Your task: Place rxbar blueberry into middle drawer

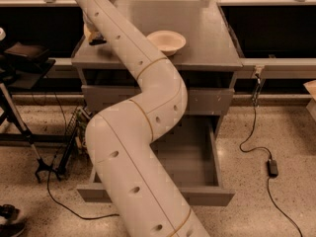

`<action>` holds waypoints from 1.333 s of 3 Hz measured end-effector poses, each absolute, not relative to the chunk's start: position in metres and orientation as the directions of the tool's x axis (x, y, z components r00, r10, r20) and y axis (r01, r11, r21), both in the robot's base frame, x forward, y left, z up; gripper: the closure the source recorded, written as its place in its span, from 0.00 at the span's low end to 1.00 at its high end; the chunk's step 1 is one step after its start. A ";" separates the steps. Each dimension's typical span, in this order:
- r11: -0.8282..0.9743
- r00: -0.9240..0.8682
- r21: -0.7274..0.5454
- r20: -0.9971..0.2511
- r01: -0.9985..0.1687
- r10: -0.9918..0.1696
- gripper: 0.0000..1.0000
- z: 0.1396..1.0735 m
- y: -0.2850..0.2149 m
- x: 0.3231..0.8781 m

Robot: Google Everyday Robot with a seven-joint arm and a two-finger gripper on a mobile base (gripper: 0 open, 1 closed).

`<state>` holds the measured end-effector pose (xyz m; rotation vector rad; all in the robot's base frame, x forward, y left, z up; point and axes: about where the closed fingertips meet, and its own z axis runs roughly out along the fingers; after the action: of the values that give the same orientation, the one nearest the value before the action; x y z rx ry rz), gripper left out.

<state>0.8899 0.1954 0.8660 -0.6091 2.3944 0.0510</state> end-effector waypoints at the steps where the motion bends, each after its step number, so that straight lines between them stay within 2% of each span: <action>1: 0.899 -0.670 -0.097 -0.634 -0.427 -0.387 1.00 0.876 0.197 0.891; 3: 0.917 -0.682 -0.014 -0.664 -0.398 -0.306 1.00 0.882 0.205 0.893; 4: 0.917 -0.661 0.025 -0.701 -0.399 -0.268 1.00 0.884 0.225 0.900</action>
Offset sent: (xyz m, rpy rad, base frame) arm 0.0185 0.0065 0.0363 0.1241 -0.0195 -0.0541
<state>0.8997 0.2246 0.8842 -0.4720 2.3291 0.2271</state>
